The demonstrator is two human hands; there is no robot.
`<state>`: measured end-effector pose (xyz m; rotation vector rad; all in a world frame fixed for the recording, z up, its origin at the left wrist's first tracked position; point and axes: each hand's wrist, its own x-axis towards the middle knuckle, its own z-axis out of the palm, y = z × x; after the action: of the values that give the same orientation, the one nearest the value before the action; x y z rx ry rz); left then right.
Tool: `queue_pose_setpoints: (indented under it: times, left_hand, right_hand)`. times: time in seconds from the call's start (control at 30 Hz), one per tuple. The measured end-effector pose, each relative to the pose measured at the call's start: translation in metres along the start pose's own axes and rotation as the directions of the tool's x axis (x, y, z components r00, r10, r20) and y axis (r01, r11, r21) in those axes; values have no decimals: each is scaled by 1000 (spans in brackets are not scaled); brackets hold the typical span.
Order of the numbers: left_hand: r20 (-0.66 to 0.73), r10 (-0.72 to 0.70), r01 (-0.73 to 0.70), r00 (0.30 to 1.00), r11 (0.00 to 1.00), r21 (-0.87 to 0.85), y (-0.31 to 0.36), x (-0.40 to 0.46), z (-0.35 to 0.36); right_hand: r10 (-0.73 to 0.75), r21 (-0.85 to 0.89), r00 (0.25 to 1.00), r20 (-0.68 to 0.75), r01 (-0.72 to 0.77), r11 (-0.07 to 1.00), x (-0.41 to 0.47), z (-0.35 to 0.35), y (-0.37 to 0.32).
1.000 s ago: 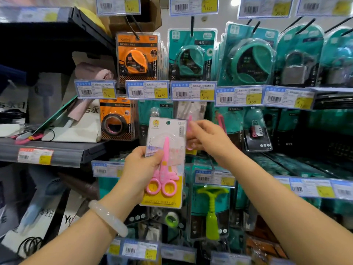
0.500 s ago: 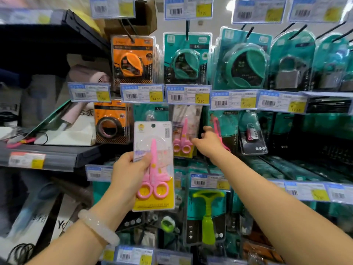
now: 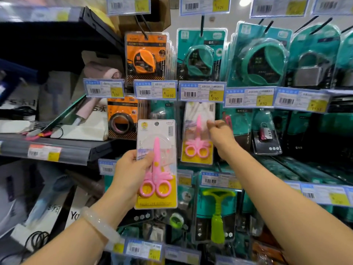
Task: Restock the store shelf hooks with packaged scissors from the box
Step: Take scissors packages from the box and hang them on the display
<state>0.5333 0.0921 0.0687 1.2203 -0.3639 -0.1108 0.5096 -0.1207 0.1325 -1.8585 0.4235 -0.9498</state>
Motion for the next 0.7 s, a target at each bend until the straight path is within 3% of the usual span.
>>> queue_pose_setpoints:
  times: [0.3,0.5,0.63,0.7]
  left_hand:
    - [6,-24,24,1000,1000,-15,-2,-3,5]
    - [-34,26,-26,999,1000,5,5,-4,1]
    - [-33,57,-57,998,998,11,9,-4,-2]
    - [-26,53,-52,998,998,22,9,-5,-3]
  right_hand:
    - [-43,107,994,103,32,994,-13,-21,-16]
    - [-3,258,987,159,-38,965,-14,-21,-20]
    - [-113,-119,986,119,127,985,-17,-23,-15]
    - [-155,-122,982,110,169,978,-20,-24,-14]
